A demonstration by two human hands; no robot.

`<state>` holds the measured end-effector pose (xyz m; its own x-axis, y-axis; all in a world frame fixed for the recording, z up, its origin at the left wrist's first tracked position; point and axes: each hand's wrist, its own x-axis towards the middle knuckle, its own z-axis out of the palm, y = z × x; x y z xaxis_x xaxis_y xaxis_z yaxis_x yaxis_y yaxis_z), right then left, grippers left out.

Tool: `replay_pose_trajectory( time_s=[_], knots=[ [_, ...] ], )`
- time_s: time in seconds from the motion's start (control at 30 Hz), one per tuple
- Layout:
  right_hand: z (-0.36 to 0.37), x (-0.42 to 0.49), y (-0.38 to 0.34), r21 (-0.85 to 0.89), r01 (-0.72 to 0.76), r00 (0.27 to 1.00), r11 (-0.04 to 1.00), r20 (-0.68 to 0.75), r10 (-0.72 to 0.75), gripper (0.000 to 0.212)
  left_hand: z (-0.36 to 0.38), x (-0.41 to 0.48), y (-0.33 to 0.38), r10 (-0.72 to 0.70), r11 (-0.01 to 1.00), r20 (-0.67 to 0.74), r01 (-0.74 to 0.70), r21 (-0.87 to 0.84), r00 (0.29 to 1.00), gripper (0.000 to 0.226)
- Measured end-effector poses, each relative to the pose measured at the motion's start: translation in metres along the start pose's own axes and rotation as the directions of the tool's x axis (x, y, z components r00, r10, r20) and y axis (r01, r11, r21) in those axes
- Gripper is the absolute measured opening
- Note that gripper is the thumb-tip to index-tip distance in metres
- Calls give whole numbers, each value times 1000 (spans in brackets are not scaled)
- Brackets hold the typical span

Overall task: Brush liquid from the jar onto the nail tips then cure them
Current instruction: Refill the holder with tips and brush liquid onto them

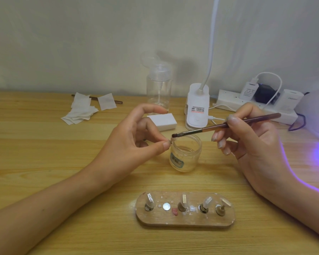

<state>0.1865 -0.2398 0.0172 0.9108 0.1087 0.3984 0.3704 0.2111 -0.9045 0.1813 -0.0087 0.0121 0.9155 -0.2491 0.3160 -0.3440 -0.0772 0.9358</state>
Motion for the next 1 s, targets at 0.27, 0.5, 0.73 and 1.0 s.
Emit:
replay_pose_trajectory(
  time_s=[0.27,0.5,0.73,1.0],
  knots=[
    [-2,-1,0,-22,-3,998,1000,-66,2,16,0,0,-2,5,1000,1,-5,-2,1000,50],
    [0,-3,0,-71,-22,998,997,-56,18,19,0,0,-2,3,1000,-6,-3,5,1000,50],
    [2,-1,-1,-5,11,1000,1000,-9,-11,18,0,0,-2,9,1000,-9,-9,17,1000,50],
    [-3,-1,0,-28,-8,998,1000,-67,6,16,0,0,-2,14,1000,-25,-13,26,1000,53]
  ],
)
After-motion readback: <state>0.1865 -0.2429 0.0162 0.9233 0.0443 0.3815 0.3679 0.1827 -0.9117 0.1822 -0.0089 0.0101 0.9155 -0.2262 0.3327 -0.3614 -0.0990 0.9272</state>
